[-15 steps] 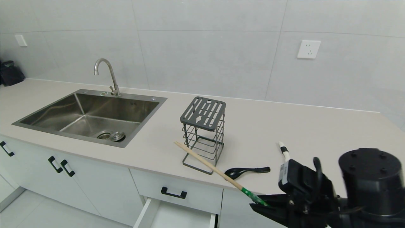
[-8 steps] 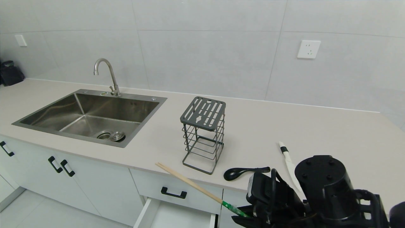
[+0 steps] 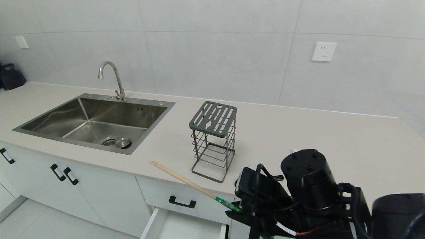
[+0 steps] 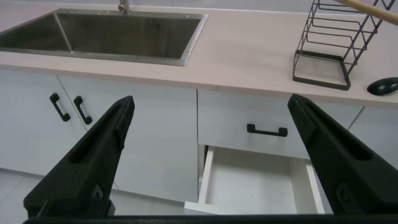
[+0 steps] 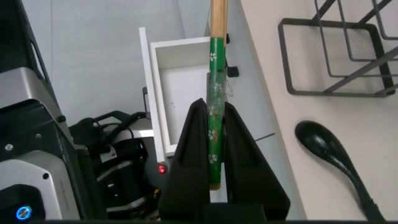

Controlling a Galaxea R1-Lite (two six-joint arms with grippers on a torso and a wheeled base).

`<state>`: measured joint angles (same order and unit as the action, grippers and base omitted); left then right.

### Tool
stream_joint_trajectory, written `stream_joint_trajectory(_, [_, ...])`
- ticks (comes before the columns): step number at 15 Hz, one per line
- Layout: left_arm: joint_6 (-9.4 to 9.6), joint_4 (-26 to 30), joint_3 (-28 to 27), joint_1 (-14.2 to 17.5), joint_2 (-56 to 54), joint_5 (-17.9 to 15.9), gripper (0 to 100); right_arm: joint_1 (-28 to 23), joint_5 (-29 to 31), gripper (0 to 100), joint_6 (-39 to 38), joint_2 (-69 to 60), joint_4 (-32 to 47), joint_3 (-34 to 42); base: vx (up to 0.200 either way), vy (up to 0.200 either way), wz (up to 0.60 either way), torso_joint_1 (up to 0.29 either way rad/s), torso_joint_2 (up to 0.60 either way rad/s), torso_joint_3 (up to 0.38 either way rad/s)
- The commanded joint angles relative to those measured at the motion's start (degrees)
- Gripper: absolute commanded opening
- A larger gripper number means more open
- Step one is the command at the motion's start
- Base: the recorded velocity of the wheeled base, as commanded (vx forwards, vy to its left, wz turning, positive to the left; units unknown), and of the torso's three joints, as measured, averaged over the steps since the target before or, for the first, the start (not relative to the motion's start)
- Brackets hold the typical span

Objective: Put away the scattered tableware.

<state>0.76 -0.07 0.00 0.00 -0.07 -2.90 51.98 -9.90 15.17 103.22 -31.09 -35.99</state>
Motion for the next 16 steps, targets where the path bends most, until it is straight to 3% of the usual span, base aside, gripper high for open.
stream_joint_trajectory(1, [0.04, 0.0, 0.0, 0.0, 0.1, 0.0, 100, 0.1, 0.0, 0, 0.6, 2.2, 0.0, -1.0, 0.000, 0.000, 0.00, 0.000, 0.00, 0.000])
stream_joint_trajectory(4, [0.04, 0.0, 0.0, 0.0, 0.1, 0.0, 100, 1.5, -0.1, 0, 1.3, 3.0, -0.6, -2.2, 0.000, 0.000, 0.00, -0.028, 0.05, 0.030])
stream_joint_trajectory(12, [-0.05, 0.0, 0.0, 0.0, 0.1, 0.0, 100, 1.8, -0.2, 0, 1.5, 5.3, -1.2, -5.1, 0.000, 0.000, 0.00, -0.260, 0.51, 0.248])
stream_joint_trajectory(16, [0.04, 0.0, 0.0, 0.0, 0.1, 0.0, 100, 1.6, -0.2, 0, 2.1, 6.5, -1.2, -5.9, 0.000, 0.000, 0.00, -0.094, 0.19, 0.094])
